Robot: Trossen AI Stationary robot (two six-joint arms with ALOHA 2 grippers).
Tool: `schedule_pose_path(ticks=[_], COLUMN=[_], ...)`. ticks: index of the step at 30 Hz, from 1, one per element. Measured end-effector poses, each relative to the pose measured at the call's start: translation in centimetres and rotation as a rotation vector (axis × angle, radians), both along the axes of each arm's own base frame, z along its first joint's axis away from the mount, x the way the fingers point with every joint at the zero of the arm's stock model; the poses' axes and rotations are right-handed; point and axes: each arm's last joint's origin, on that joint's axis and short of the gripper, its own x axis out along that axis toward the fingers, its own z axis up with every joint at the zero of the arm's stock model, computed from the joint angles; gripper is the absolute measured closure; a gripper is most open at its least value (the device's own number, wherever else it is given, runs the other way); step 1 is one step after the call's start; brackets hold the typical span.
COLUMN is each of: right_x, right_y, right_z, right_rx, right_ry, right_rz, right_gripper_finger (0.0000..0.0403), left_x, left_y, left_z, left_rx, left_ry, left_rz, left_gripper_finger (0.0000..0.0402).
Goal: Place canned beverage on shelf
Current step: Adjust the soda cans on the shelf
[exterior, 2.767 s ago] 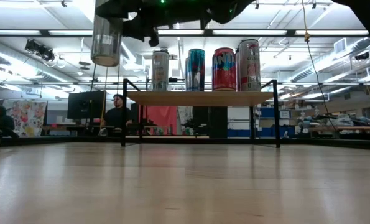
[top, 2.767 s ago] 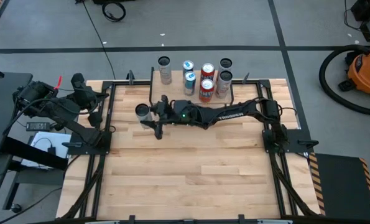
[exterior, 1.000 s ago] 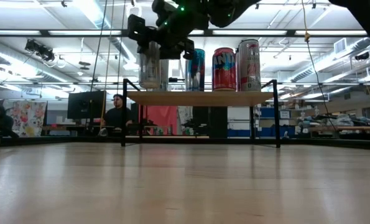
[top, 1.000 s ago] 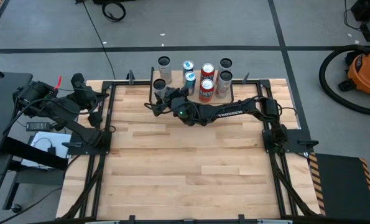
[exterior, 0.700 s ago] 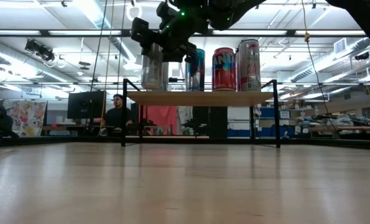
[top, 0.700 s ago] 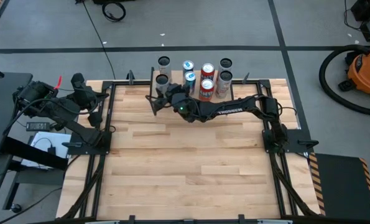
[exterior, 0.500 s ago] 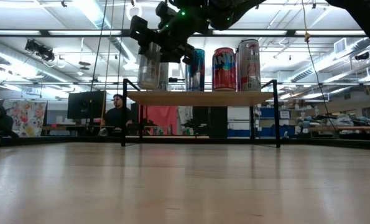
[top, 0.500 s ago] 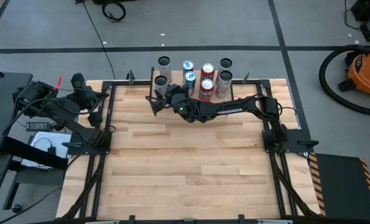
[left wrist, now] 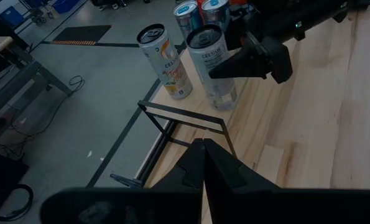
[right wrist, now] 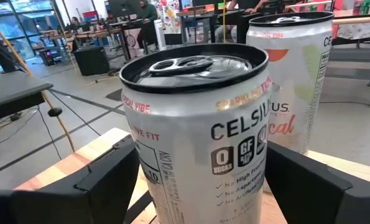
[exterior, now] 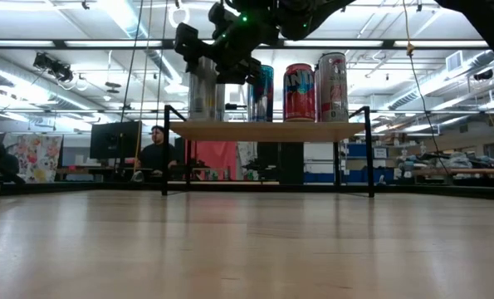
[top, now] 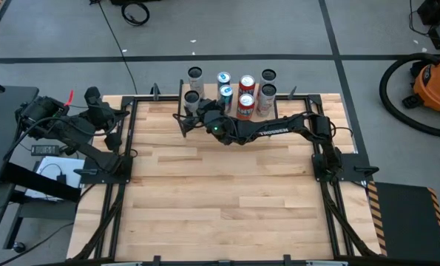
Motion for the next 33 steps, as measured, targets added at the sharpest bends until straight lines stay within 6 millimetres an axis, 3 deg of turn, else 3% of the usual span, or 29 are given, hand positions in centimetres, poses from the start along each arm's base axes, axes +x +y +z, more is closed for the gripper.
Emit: schedule_pose_path(ticks=[22, 33], right_x=[-0.1, 0.2], right_y=[0.2, 2.2], right_z=[0.7, 0.8], right_rx=[-0.073, -0.085], right_ry=[-0.001, -0.002], right_rz=[-0.064, -0.024], right_gripper_finger=[0.0064, 0.0064], left_x=[0.0, 0.0], left_y=[0.0, 0.0], left_z=[0.0, 0.0], left_rx=[0.002, 0.002], left_ry=[0.002, 0.001], left_rz=[-0.002, -0.002], left_gripper_finger=[0.0395, 0.0395])
